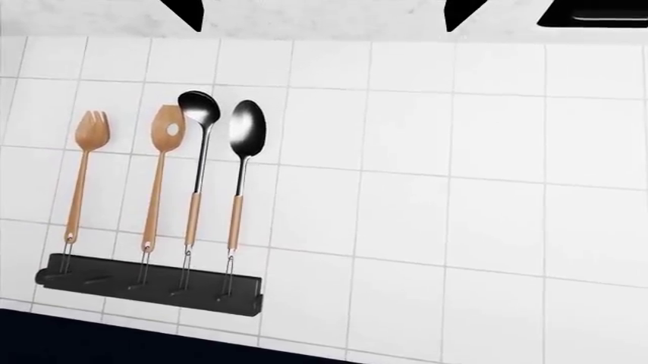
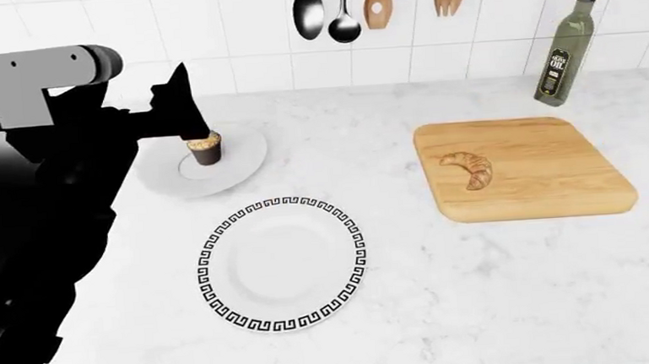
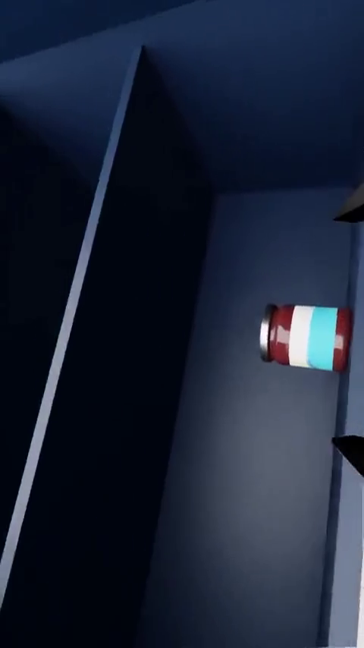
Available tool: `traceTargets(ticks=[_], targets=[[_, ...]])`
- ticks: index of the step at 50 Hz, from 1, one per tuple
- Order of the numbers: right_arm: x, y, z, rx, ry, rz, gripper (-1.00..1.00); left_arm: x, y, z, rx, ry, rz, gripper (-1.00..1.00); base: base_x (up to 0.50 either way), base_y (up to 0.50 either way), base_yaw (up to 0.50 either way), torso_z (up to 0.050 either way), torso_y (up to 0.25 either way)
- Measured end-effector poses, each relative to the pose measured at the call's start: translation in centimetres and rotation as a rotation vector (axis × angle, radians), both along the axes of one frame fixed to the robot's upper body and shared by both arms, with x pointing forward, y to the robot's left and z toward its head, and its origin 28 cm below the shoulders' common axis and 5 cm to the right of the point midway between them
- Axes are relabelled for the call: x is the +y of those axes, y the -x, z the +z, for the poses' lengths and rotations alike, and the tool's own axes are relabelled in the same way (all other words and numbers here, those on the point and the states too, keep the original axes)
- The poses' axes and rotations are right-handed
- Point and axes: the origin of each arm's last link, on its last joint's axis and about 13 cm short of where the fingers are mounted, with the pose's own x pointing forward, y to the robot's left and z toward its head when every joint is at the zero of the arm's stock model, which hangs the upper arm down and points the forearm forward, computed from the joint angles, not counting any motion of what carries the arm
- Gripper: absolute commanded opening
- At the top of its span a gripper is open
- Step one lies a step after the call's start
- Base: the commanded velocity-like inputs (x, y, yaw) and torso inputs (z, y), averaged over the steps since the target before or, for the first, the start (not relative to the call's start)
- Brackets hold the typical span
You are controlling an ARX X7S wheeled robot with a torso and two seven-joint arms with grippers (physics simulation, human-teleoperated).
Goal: From the different types of pastries on the counter, select a croissant and place it on the cutting board. Then retrieve a jar of jam from the cabinet and place it alongside the croissant on the cutting board.
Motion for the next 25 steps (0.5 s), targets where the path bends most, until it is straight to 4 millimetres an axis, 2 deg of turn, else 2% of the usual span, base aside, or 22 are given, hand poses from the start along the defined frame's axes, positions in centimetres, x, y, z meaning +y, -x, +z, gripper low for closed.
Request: traceTargets(ticks=[14, 25], targets=[[0.1, -4.5, 3.8, 0.097, -0.059, 0.033, 1.00, -0.1, 0.0, -0.1, 0.002, -0.002, -0.010, 1.00, 0.00, 0.00, 0.00, 0.000, 0.000], [0.0, -5.7, 7.3, 0.190, -0.042, 0.012, 1.00, -0.4, 0.2, 0.0, -0.001, -0.010, -0.025, 1.00, 0.00, 0.00, 0.00, 0.000, 0.000]])
